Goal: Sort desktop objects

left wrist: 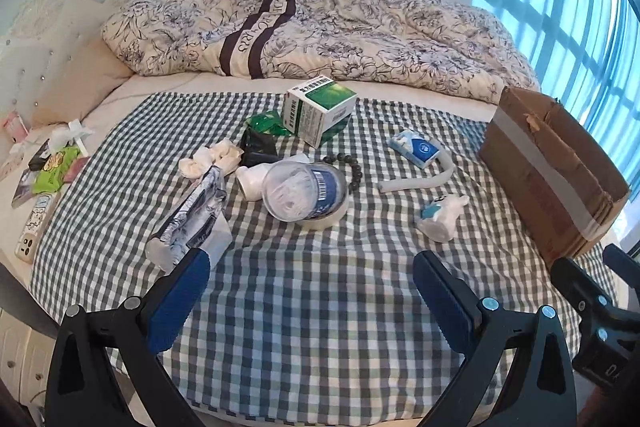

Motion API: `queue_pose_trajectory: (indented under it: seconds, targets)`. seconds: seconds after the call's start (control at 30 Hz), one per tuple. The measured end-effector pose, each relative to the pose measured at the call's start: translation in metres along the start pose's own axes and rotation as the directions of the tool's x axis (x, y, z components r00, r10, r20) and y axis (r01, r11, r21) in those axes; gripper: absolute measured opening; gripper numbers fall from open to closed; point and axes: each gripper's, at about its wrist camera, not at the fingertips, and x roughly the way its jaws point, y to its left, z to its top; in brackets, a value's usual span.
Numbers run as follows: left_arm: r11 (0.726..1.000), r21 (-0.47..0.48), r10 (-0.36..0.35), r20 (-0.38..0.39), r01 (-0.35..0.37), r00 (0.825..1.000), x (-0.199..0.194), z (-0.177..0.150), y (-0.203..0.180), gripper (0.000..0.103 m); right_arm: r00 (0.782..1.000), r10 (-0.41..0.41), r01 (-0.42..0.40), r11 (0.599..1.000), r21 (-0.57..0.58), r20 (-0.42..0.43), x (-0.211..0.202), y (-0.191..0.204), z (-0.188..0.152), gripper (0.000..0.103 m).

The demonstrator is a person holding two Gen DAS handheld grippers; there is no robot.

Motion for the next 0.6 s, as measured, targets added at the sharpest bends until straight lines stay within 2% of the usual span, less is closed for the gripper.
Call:
queue_pose_trajectory:
  seconds: [0.13, 0.23, 0.4, 0.6]
  targets:
    - [0.999, 0.008, 0.052, 0.029, -0.052, 0.998, 0.001, 0.001, 0.011, 0.103, 0.999, 0.033, -0.033, 0.999, -0.02, -0.005, 0.009, 0.009, 0.002, 0.103]
    - [0.996, 0.024, 0.091, 0.018, -0.092, 0.996, 0.01, 0.0, 0.021, 0.103, 0.999, 0.036, -0.037, 0.999, -0.037, -0.019, 0.019, 0.016, 0.0, 0.103]
    - [0.998, -0.021, 0.057, -0.021, -0.058, 0.998, 0.029, -0.004, 0.045, 0.103, 0.999, 0.01, -0.013, 0.998, -0.055, -0.046, 0.038, 0.024, -0.004, 0.103]
    - [0.999, -0.026, 0.018, -0.021, -0.018, 1.0, 0.047, -0.007, 0.055, 0.103, 0.996, 0.033, -0.039, 0.997, -0.06, -0.088, 0.065, 0.028, -0.005, 0.103]
